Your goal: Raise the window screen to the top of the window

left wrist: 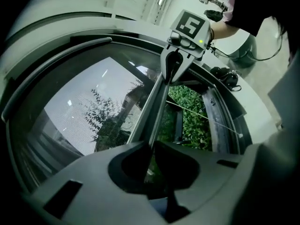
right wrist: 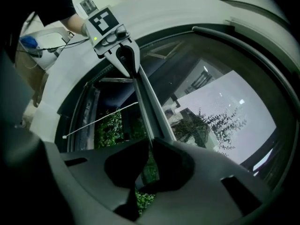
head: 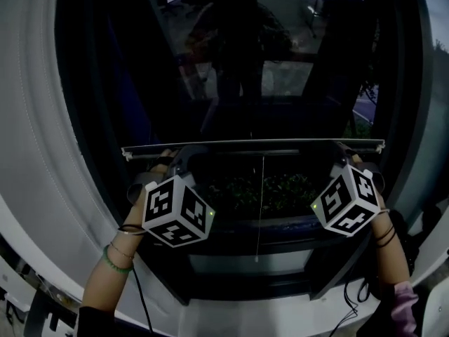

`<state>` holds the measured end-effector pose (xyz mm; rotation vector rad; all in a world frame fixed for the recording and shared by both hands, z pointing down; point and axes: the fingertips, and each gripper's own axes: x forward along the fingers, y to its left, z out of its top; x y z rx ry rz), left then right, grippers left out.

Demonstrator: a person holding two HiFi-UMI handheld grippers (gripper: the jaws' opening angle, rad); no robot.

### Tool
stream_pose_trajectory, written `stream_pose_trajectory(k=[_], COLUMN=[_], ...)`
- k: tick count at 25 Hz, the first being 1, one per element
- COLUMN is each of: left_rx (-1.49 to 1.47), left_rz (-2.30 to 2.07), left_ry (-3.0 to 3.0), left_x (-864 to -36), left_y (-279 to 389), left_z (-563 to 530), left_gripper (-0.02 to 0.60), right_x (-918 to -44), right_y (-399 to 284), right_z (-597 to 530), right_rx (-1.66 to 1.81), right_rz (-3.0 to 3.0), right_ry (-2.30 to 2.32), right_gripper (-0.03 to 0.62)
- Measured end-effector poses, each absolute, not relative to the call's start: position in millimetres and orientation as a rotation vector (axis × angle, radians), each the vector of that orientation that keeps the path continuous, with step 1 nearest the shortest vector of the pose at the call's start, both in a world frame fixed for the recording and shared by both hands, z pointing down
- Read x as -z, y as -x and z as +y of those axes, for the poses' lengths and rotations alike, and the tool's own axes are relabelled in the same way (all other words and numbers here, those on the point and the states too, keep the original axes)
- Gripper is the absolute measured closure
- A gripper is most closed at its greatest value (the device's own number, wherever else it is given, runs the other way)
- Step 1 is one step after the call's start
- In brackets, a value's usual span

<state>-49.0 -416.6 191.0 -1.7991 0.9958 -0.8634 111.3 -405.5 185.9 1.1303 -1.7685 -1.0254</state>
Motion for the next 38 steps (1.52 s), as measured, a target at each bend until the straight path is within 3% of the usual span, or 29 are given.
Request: stream_pose_trajectory(k=[25,31,38], left_rx=[0.613,0.704,0.616], left_rz=[1.138,1.099,1.146], left_ry=[1.587,1.623,1.53], left_x=[61.0,70.3,100.7], left_y=[52.0,48.8,53.7], left_z=[-412.1,-409.7,-408.5], left_gripper=[0.529,0.528,0.529], right_x=[61.7,68.8,99.2], right_y=[-109.3,-110.1,-107.2], right_z=[-399.7,-397.7,-395.0], right_rx=[1.365,1.329,1.475], right_rz=[-1.667,-1.66,-1.554], right_ry=[-1.325,-1.246,-1.311], right_gripper=[0.556,0.556,0.556])
